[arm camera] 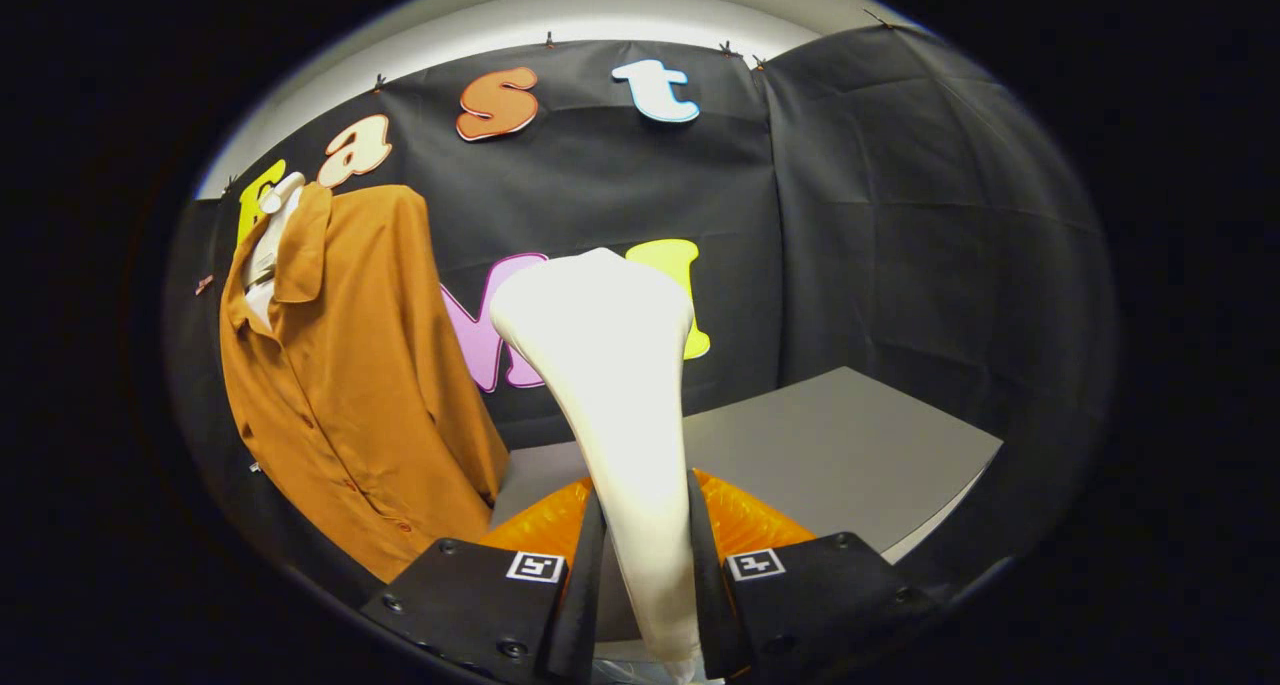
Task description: Iron the clothes twice with a garment steamer, once on the left side and once on the right side.
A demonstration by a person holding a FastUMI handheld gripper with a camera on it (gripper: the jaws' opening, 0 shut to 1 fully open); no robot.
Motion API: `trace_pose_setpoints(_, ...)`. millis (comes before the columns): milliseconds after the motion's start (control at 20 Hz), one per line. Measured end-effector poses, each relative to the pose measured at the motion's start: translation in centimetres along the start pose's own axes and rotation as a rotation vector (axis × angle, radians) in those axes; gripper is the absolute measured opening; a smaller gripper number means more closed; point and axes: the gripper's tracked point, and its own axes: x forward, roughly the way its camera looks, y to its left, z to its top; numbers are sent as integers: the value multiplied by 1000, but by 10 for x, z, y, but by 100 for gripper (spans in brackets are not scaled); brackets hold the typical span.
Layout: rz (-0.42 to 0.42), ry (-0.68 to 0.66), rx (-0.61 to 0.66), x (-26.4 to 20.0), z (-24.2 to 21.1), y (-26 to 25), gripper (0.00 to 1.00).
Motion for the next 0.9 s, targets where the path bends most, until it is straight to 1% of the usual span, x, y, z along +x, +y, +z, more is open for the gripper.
trace_pose_setpoints(250,38,-25,-42,-11,0,83,44)
trace_pose_setpoints(450,46,-55,-68,-17,-1,133,44)
trace_pose_setpoints(700,53,-55,-72,-11,-10,179,45)
trace_pose_setpoints(900,42,-35,-82,-1,-18,199,45)
